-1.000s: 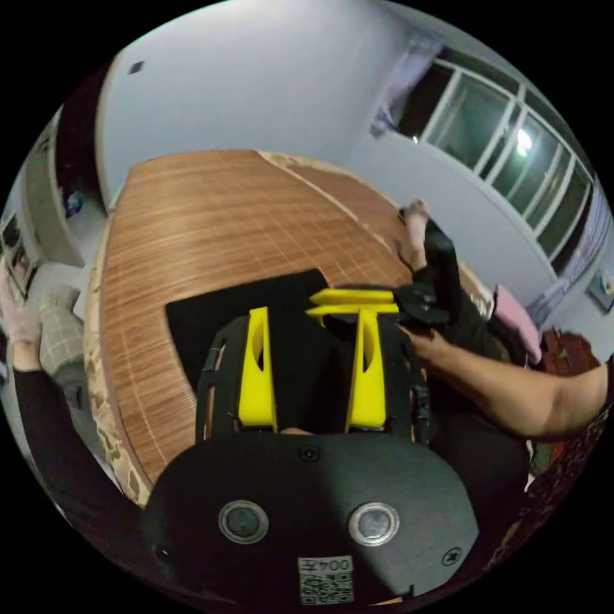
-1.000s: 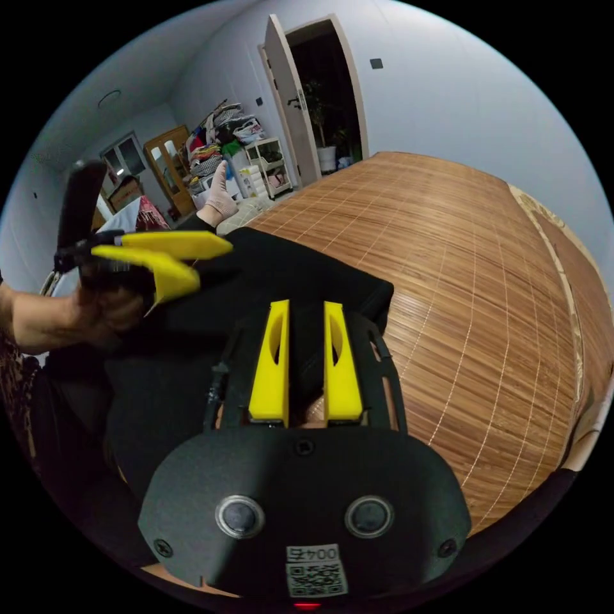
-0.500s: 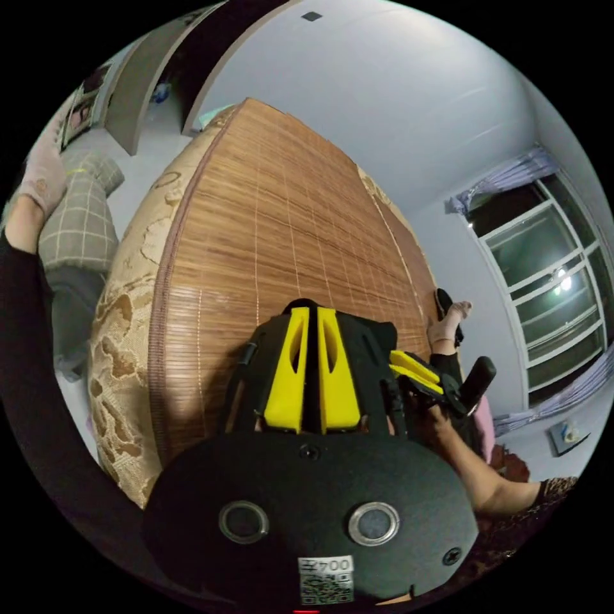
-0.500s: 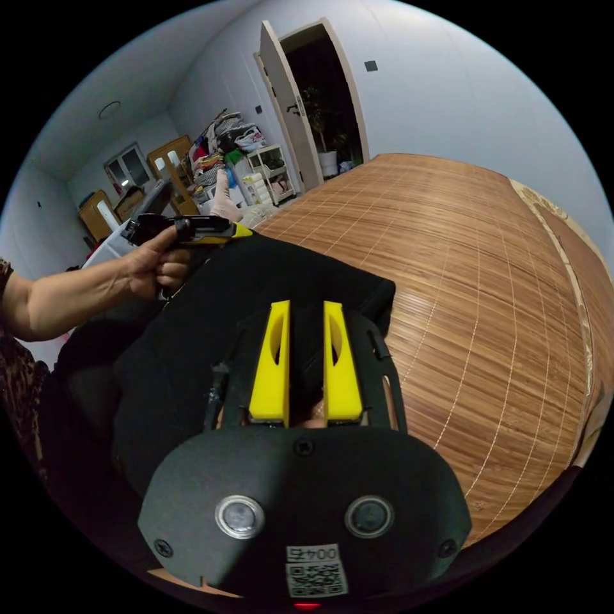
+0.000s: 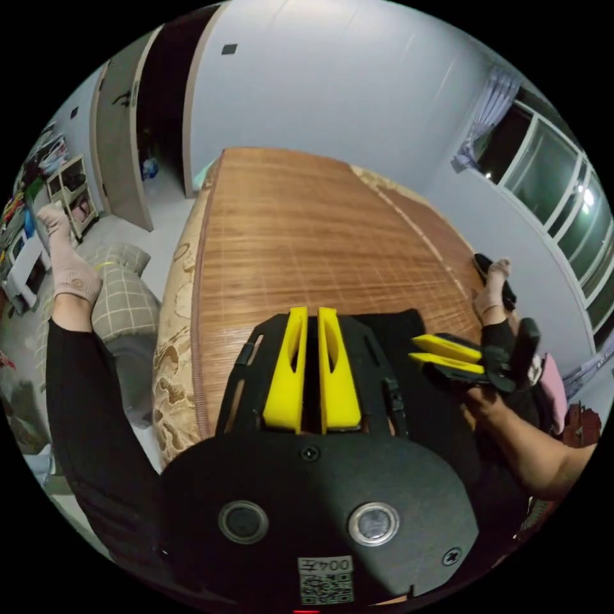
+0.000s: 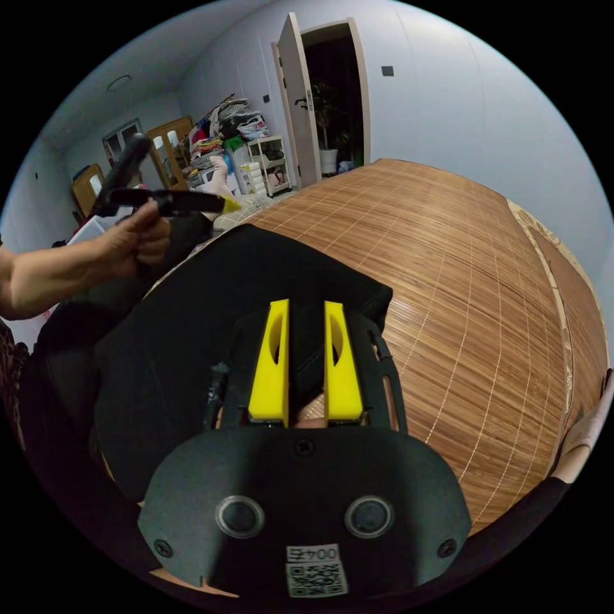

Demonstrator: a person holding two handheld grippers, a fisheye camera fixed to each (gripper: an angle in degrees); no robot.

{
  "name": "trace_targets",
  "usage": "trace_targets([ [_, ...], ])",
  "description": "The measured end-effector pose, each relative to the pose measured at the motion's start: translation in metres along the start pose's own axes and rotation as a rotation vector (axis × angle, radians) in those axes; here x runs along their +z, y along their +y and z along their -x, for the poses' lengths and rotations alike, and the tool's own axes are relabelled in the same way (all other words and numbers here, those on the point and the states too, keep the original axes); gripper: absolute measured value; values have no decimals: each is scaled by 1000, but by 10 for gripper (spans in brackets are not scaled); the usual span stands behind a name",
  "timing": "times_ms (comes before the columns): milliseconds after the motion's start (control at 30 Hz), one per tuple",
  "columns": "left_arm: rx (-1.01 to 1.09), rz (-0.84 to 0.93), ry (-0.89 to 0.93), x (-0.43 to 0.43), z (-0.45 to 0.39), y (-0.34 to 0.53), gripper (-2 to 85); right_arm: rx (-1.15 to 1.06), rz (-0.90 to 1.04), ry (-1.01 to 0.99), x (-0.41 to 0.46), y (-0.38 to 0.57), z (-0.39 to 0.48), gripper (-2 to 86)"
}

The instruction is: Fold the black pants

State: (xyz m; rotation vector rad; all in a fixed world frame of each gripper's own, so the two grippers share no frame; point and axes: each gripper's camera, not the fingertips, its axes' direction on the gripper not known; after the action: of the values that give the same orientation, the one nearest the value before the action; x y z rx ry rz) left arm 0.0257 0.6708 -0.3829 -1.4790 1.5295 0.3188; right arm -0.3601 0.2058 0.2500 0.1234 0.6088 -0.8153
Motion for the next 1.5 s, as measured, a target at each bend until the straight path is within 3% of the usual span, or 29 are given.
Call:
trace_targets([
  [100, 50, -38, 91, -18, -60, 29, 71, 2, -1, -5, -2, 4, 1, 91],
  [233, 178, 68, -22, 17, -116, 78, 102, 0, -4, -3, -5, 10, 4, 91],
  [400, 245, 180, -79, 56, -133, 92, 121, -1, -2, -12, -9, 16, 4, 91],
  [800, 239, 156, -75, 70, -140, 110, 116, 152, -76, -102, -77, 45, -14, 99],
  [967, 242, 151, -75, 73, -141, 112, 115, 140, 16, -79, -122, 63, 10, 77],
  [1133, 232, 153, -63, 75, -137, 109, 113, 380, 162, -169, -123, 112, 33, 65],
  [1267, 228, 165, -68, 77, -133, 104, 112, 330, 246, -95, -117, 115, 40, 76],
  [1367, 191, 194, -14, 76, -121, 93, 114, 370, 200, -148, -132, 127, 27, 83],
  [1500, 12, 134, 269, 36, -73, 85, 124, 576, -2, -310, -176, 165, -10, 124],
])
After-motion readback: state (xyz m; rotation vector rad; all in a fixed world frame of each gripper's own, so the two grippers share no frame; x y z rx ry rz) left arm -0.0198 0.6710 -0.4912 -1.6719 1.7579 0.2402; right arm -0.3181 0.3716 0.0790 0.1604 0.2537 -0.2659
